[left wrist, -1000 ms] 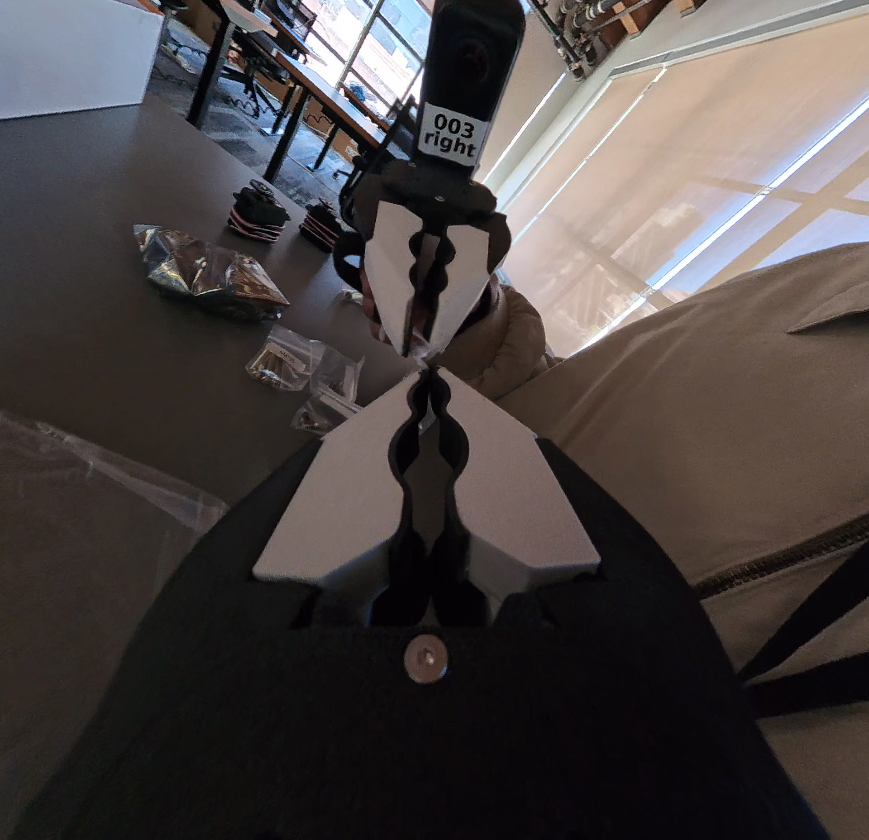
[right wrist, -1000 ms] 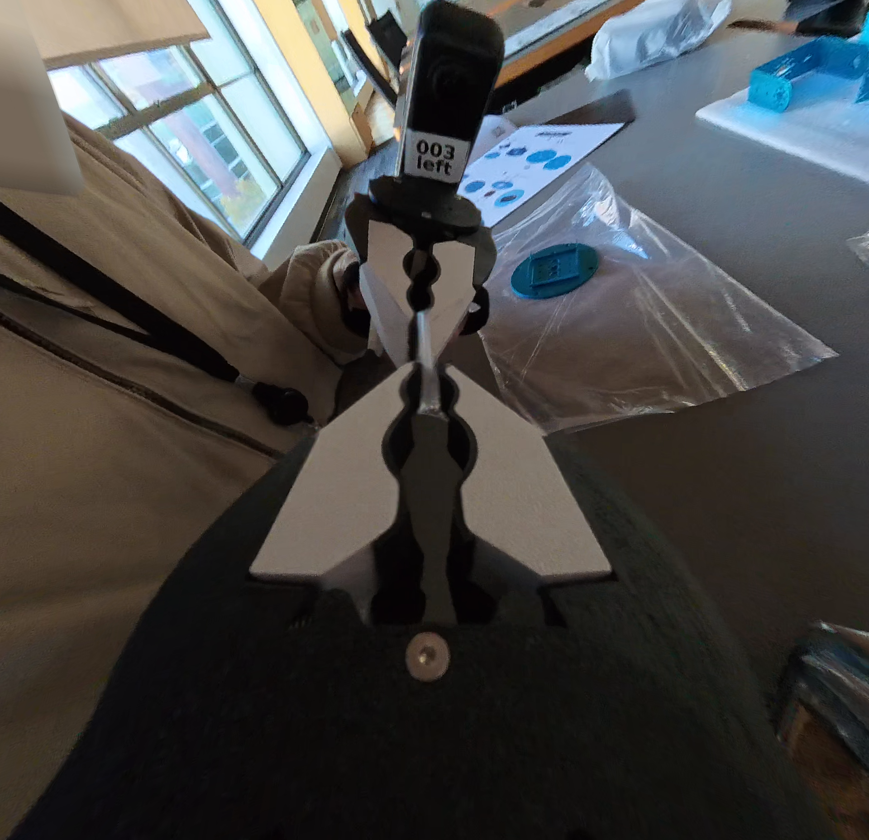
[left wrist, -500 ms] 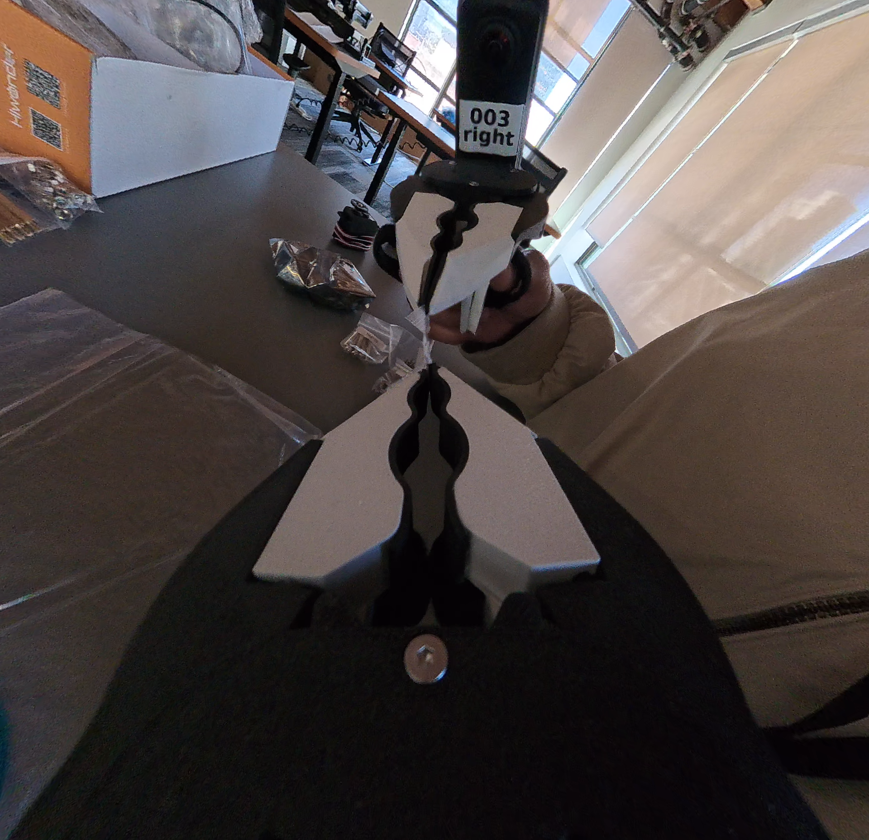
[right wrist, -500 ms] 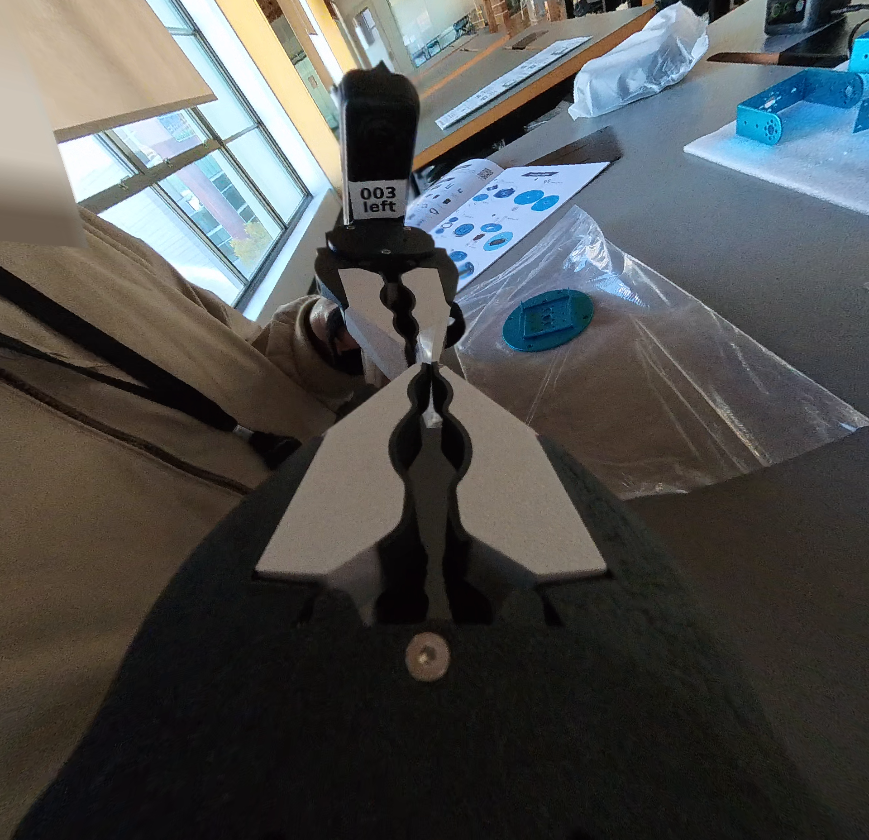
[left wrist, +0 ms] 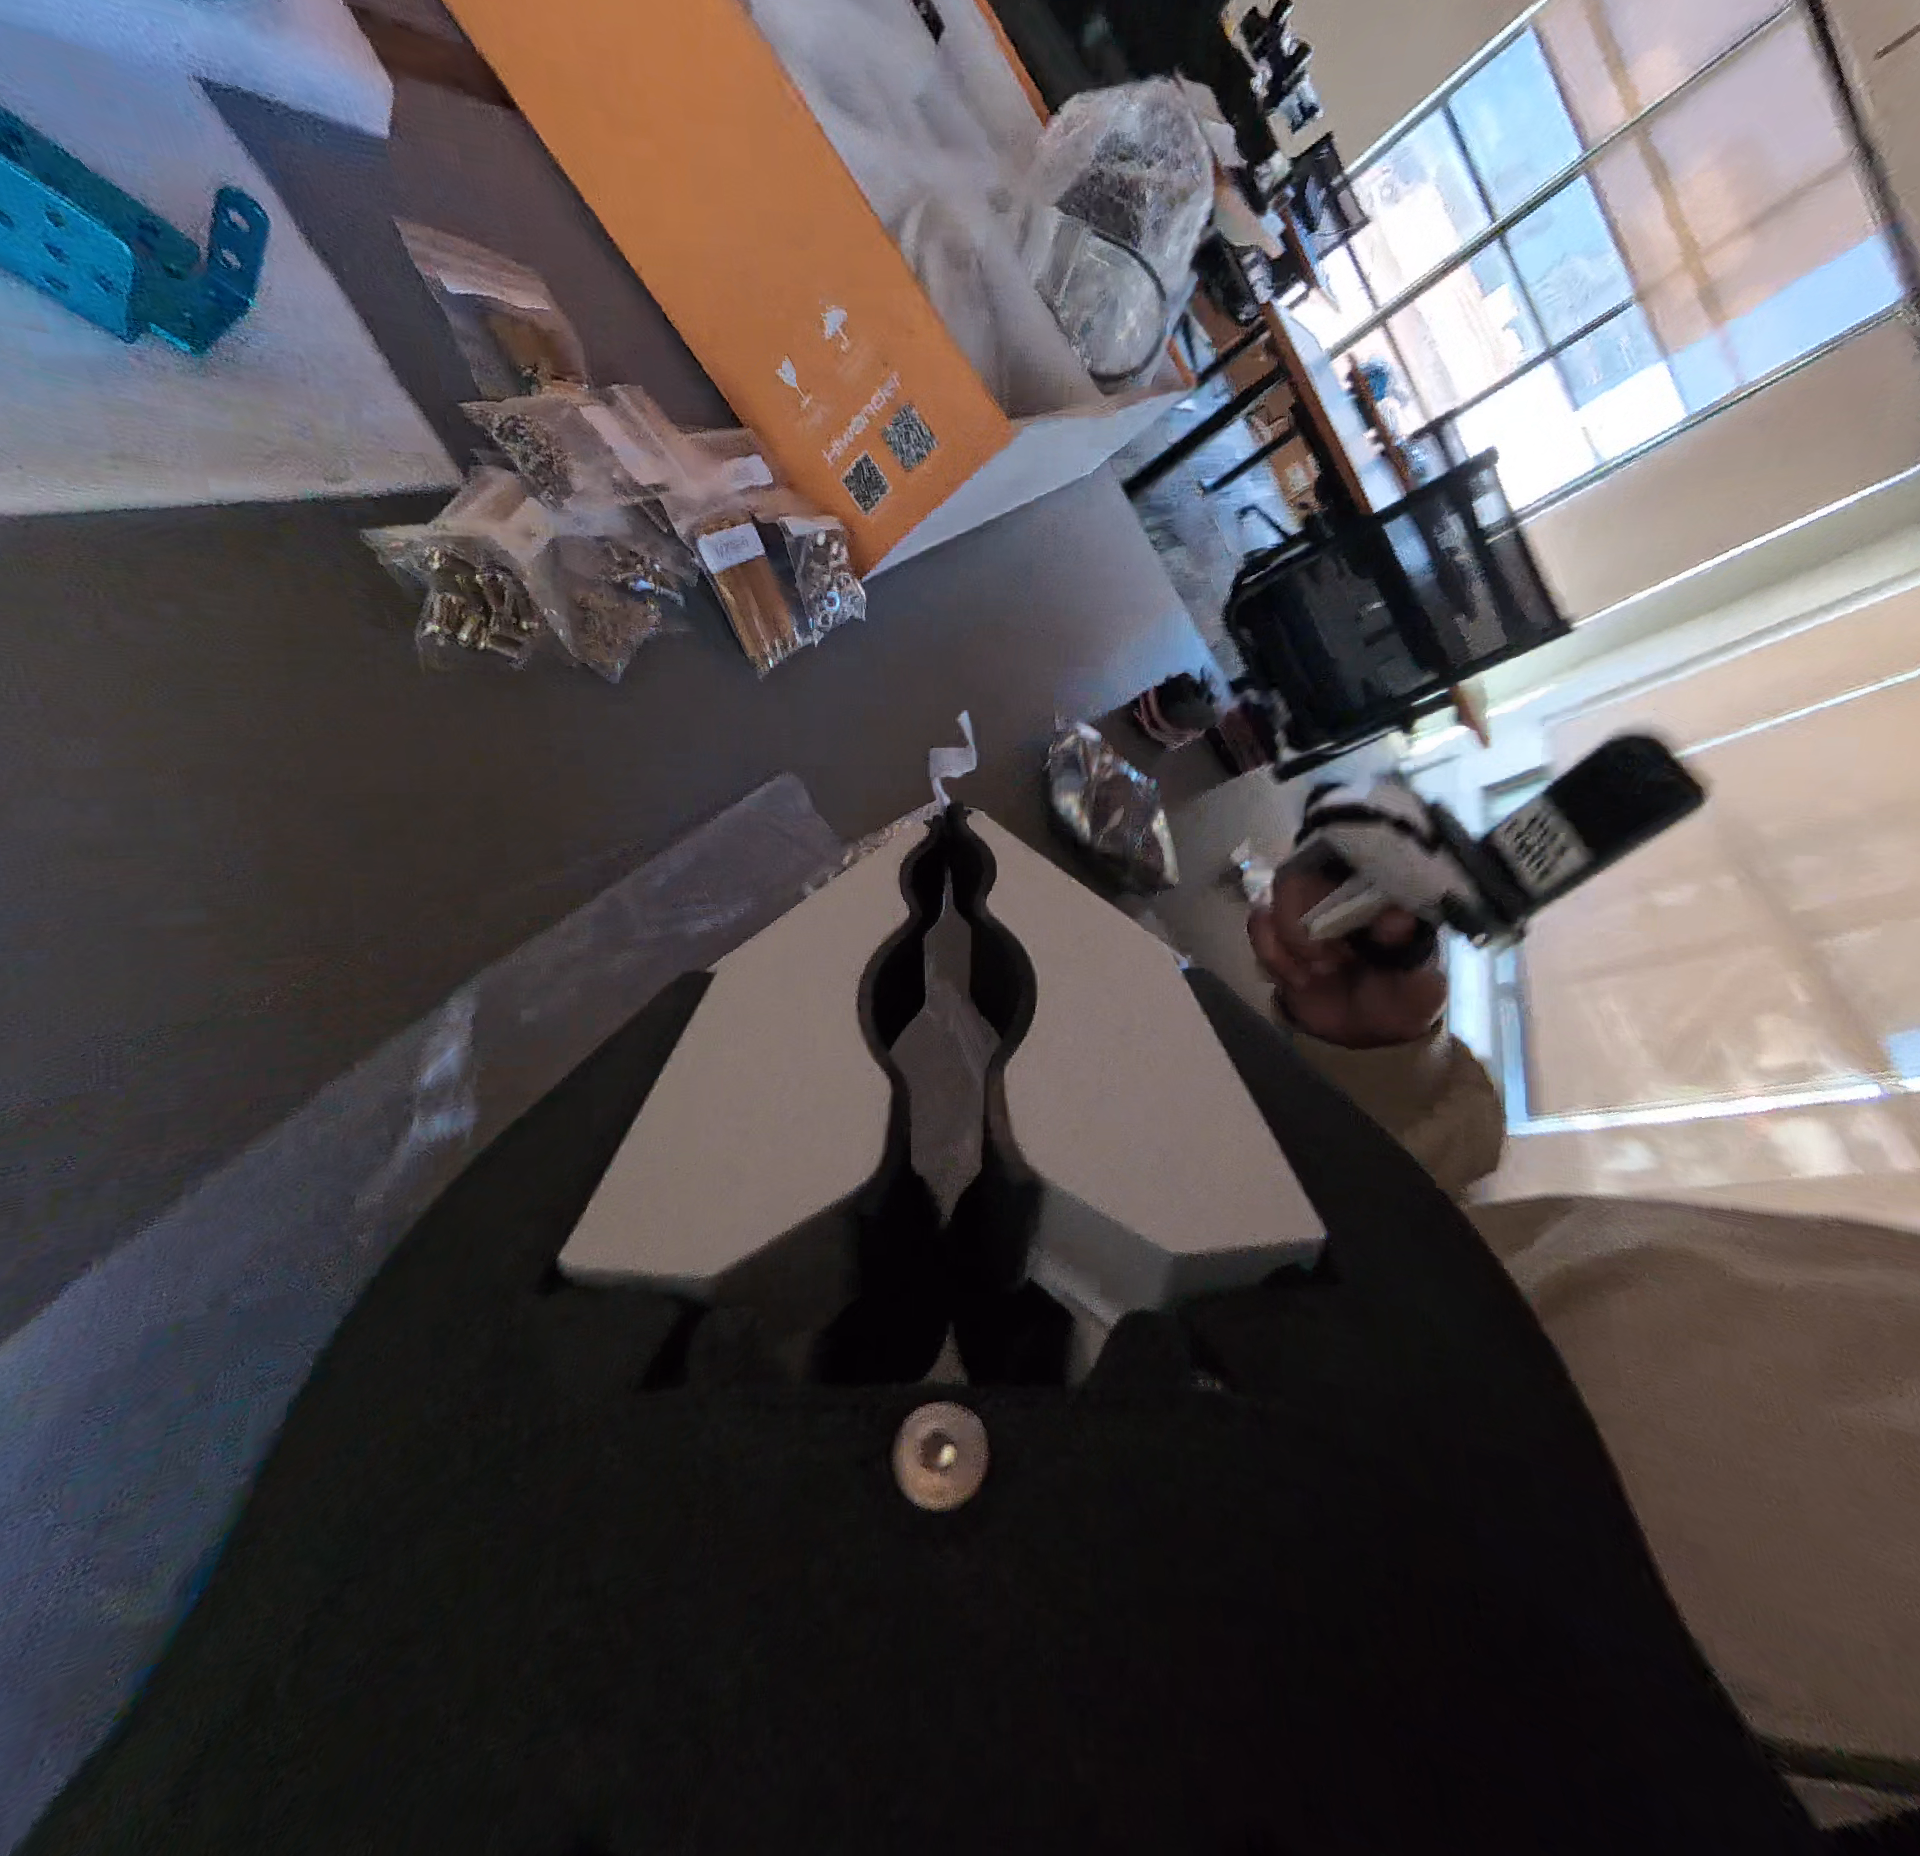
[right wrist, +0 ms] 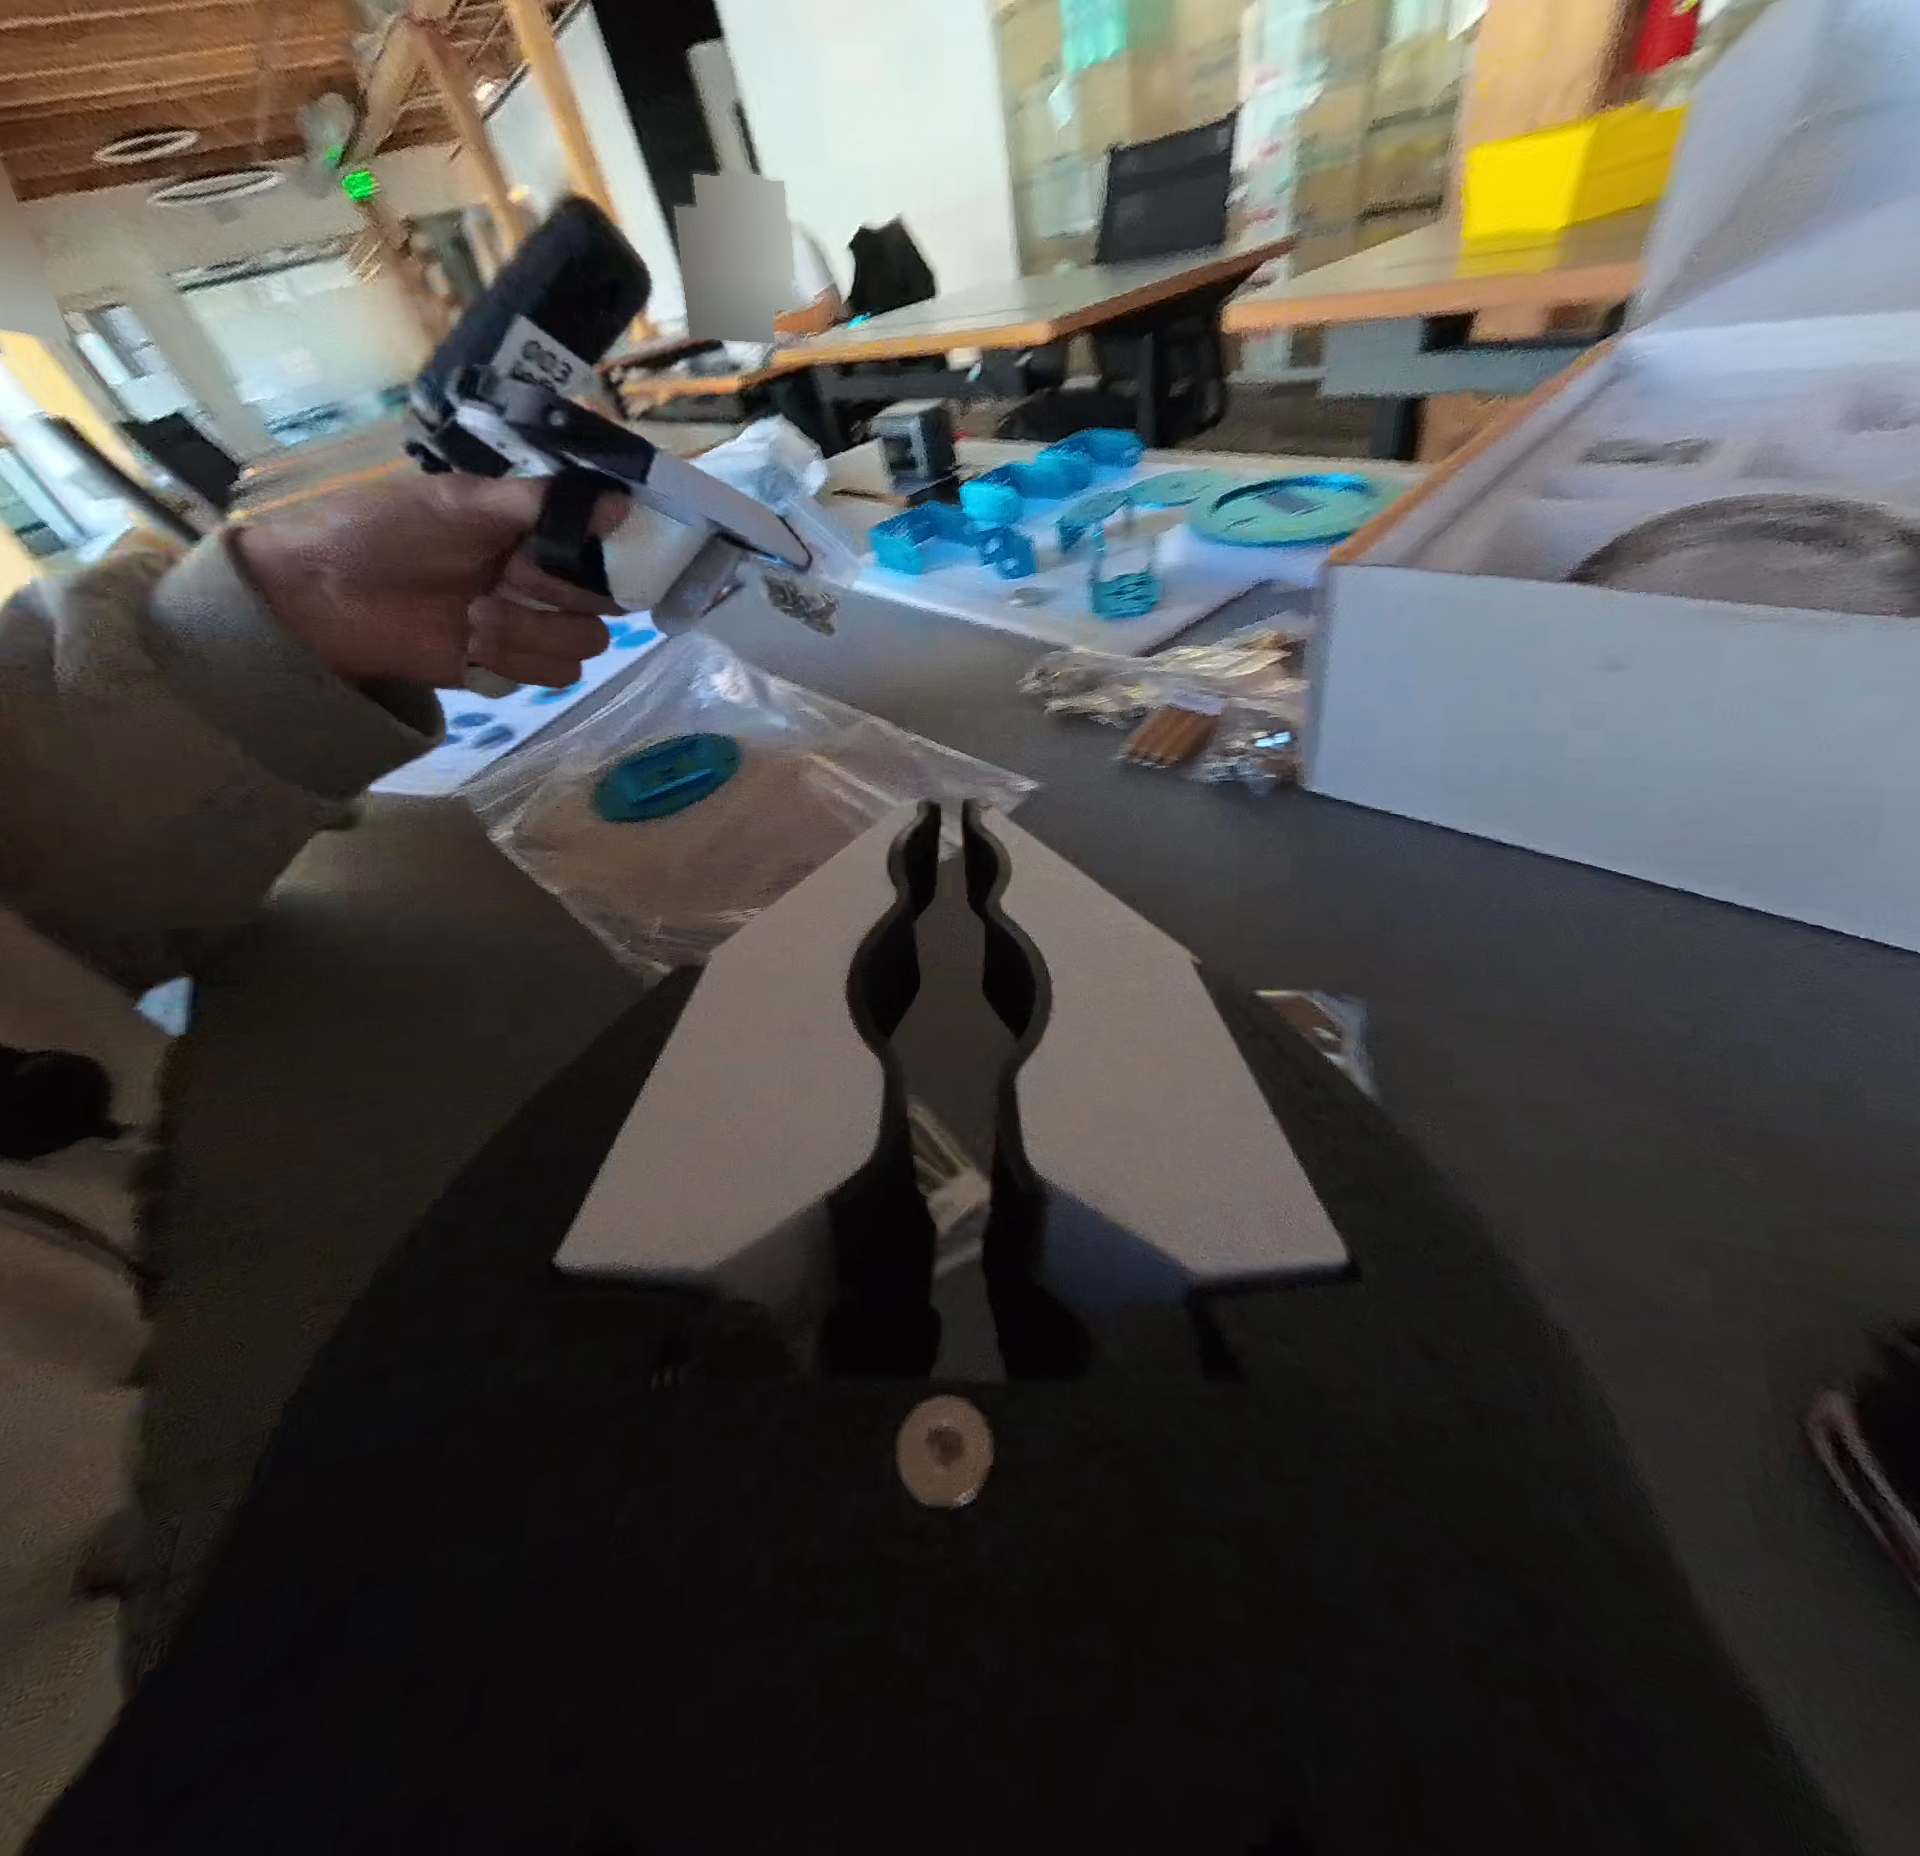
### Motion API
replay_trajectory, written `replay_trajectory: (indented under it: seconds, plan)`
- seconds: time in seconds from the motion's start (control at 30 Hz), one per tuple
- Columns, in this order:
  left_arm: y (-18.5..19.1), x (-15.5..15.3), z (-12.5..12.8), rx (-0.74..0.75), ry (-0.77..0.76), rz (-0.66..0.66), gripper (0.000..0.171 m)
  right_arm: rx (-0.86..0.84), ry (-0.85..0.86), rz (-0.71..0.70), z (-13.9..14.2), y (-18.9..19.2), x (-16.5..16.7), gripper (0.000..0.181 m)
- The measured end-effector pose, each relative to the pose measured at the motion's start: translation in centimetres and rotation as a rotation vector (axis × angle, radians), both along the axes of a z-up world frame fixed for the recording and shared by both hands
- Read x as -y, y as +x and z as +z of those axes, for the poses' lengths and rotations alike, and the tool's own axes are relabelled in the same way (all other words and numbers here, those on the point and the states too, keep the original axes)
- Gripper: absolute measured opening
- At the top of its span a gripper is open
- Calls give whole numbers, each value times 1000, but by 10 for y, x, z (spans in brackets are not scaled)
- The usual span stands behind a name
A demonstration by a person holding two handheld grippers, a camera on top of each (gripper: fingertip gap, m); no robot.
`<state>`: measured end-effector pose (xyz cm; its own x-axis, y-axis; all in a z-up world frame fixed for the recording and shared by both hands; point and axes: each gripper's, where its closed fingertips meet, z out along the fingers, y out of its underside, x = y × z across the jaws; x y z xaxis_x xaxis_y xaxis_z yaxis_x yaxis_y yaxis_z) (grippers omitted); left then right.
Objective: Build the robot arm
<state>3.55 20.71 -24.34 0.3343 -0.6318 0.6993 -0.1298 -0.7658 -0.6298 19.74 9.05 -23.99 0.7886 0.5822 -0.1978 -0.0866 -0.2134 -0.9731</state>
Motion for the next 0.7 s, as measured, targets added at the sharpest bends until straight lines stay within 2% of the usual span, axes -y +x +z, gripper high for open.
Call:
replay_trajectory:
  seconds: [0.17,0.23,0.43,0.57,0.7]
  plan:
    - [44,-57,-29,-49,-179,-5,0,-47,109,-85,24,24,11,3]
    - [61,-72,-37,0,-275,25,0,-80,106,-74,24,24,12,4]
    - [90,-86,-55,35,-377,65,0,-49,60,-56,14,17,14,4]
    - [83,-98,-74,-93,-268,108,1,3,55,-57,8,11,14,4]
    - [72,-111,-77,-273,-11,128,34,24,65,-59,8,9,13,3]
